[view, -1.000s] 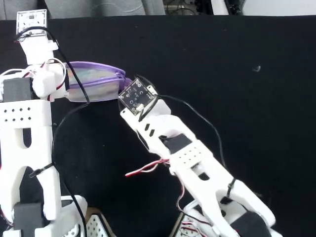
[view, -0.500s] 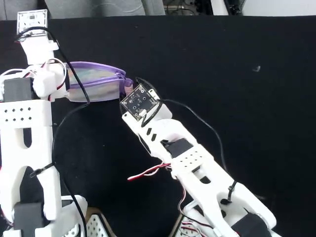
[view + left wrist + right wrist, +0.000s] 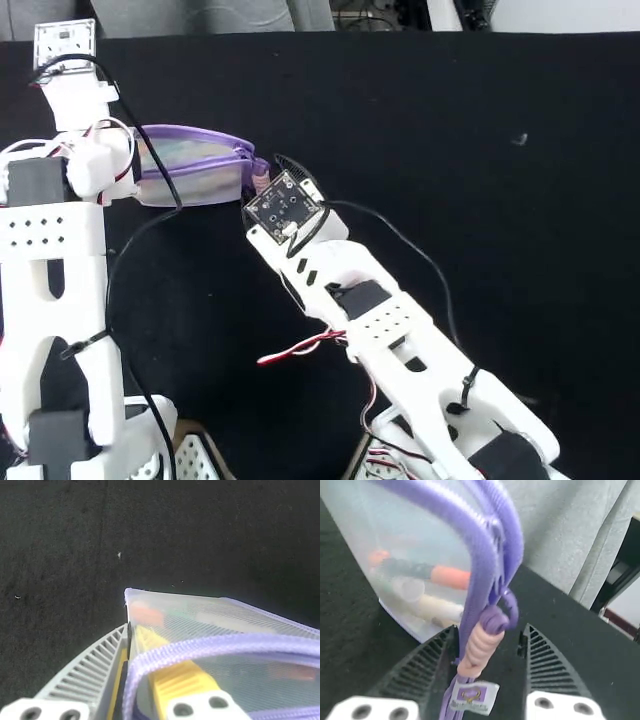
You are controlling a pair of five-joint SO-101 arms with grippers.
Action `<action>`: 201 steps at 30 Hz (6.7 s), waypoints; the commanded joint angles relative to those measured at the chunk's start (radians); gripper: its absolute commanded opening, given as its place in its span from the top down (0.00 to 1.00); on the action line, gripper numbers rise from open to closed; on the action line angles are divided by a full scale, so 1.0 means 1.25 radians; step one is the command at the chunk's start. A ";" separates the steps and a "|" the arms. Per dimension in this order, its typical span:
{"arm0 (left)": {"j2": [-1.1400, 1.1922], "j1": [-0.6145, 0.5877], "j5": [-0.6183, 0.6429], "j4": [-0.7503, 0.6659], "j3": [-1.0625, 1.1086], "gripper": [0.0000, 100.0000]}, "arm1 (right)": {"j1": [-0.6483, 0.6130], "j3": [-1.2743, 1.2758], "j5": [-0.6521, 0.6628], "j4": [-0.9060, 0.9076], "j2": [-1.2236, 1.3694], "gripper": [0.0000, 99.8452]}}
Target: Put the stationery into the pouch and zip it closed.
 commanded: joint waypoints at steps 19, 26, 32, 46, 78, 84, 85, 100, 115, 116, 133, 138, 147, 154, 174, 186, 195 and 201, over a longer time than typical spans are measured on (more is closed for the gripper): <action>0.022 0.035 0.010 0.002 0.007 0.97 | -0.006 -0.004 -0.099 -0.031 -0.033 0.86; 0.020 0.035 0.010 0.002 0.007 0.97 | -0.006 -0.047 -0.102 -0.036 0.050 0.81; 0.018 0.034 0.010 0.004 0.008 0.97 | -0.006 -0.052 -0.102 -0.034 0.041 0.88; 0.021 0.035 0.031 0.002 0.008 0.97 | -0.006 -0.019 -0.102 -0.071 0.009 0.90; 0.014 0.168 0.139 -0.081 -0.112 0.76 | 0.096 -0.215 -0.054 0.233 0.009 0.99; 0.021 0.213 0.139 -0.088 -0.229 0.76 | 0.189 -0.296 -0.112 0.304 0.009 0.99; 0.022 0.219 0.139 -0.088 -0.250 0.76 | 0.206 -0.316 -0.117 0.325 0.009 0.99; 0.014 0.203 0.145 -0.145 -0.295 0.76 | 0.331 -0.493 -0.137 0.507 0.010 0.99; 0.015 -0.037 0.140 -0.061 -0.287 0.76 | 0.291 -0.706 -0.020 0.547 0.053 0.99; 0.016 -0.045 0.140 -0.056 -0.285 0.76 | 0.288 -0.714 -0.010 0.547 0.068 0.99; 0.015 -0.078 0.142 -0.060 -0.195 0.76 | 0.223 -1.233 0.069 0.929 0.315 0.99; 0.015 -0.083 0.140 -0.053 -0.193 0.76 | 0.211 -1.490 0.077 1.053 0.494 0.99; 0.015 -0.056 0.140 -0.053 -0.142 0.76 | 0.134 -1.912 0.077 1.212 0.784 0.99; 0.014 0.025 0.140 -0.052 -0.083 0.76 | 0.120 -2.113 0.079 1.340 0.857 0.99; -0.395 0.268 0.139 -0.385 0.417 0.76 | 0.125 -2.210 0.079 1.473 0.856 0.99; -0.550 0.274 0.146 -0.786 0.713 0.71 | 0.125 -2.211 0.080 1.482 0.855 0.99; -0.411 0.276 0.146 -0.793 0.600 0.70 | 0.125 -2.211 0.080 1.482 0.855 0.99; -0.312 0.293 0.146 -0.793 0.487 0.70 | 0.128 -2.211 0.080 1.480 0.855 0.99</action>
